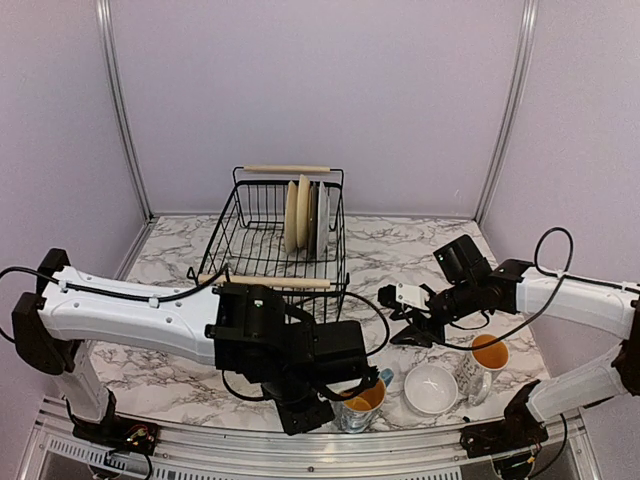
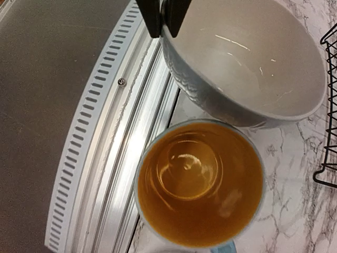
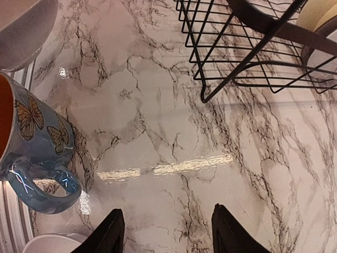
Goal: Load the mixed dishes into the dish rack
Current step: Grab the bowl from the corner of the board, then place the bowl at the corner of the board.
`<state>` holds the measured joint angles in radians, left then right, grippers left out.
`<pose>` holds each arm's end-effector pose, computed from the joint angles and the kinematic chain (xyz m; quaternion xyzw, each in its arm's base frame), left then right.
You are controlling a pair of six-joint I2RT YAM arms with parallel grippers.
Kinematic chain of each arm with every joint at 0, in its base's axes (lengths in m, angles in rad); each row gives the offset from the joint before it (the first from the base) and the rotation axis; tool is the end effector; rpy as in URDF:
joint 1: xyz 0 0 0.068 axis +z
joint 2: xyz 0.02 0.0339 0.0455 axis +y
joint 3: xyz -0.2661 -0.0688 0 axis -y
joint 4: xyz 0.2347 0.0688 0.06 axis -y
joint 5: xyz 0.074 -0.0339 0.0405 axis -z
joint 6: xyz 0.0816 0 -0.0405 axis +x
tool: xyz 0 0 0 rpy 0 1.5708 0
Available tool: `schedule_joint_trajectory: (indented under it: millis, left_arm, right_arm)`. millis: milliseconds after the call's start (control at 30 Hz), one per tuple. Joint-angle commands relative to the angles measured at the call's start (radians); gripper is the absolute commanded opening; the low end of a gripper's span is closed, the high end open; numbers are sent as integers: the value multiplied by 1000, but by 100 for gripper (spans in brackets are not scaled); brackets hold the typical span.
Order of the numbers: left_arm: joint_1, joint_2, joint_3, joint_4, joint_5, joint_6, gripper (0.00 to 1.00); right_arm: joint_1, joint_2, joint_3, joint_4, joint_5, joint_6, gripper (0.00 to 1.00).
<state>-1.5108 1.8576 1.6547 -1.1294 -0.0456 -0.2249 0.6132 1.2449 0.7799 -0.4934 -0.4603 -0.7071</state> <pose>0.0261 -0.3731 0.2291 0.5930 0.7961 -0.0761 0.0942 0.1885 0.1770 0.1936 -0.6236 0.6911 0.2035 0.3034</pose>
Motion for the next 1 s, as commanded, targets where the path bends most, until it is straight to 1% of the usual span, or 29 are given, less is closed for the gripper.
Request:
schedule_joint_trajectory:
  millis: [0, 100, 167, 267, 300, 400, 567, 733, 767, 867, 967]
  left_arm:
    - [77, -195, 110, 43, -25, 11, 0]
    - [176, -296, 94, 162, 22, 40, 0]
    - [251, -351, 64, 251, 112, 63, 0]
    - [355, -392, 27, 387, 207, 82, 0]
    - [402, -398, 11, 438, 240, 77, 0]
    - [494, -406, -44, 588, 365, 43, 0]
    - [629, -403, -148, 831, 498, -80, 0]
    - [767, -385, -302, 1106, 650, -264, 0]
    - [785, -375, -319, 1178, 674, -287, 0]
    - [837, -334, -343, 1260, 723, -338, 0]
    - [881, -287, -378, 1392, 790, -436, 0]
  right_arm:
    - [5, 7, -6, 11, 21, 8, 54]
    - [5, 7, -8, 12, 29, 9, 54]
    - [5, 8, -9, 14, 33, 8, 54]
    - [5, 8, -11, 17, 45, 9, 54]
    - [5, 9, -12, 17, 49, 9, 54]
    - [4, 7, -12, 19, 60, 13, 54]
    - [-7, -17, 11, 7, 40, 29, 54]
    - [-99, -51, 147, -53, -138, 56, 58]
    - [-113, -45, 178, -60, -153, 59, 58]
    - [-131, -2, 288, -77, -159, 75, 59]
    - [-131, 51, 377, -94, -177, 91, 59]
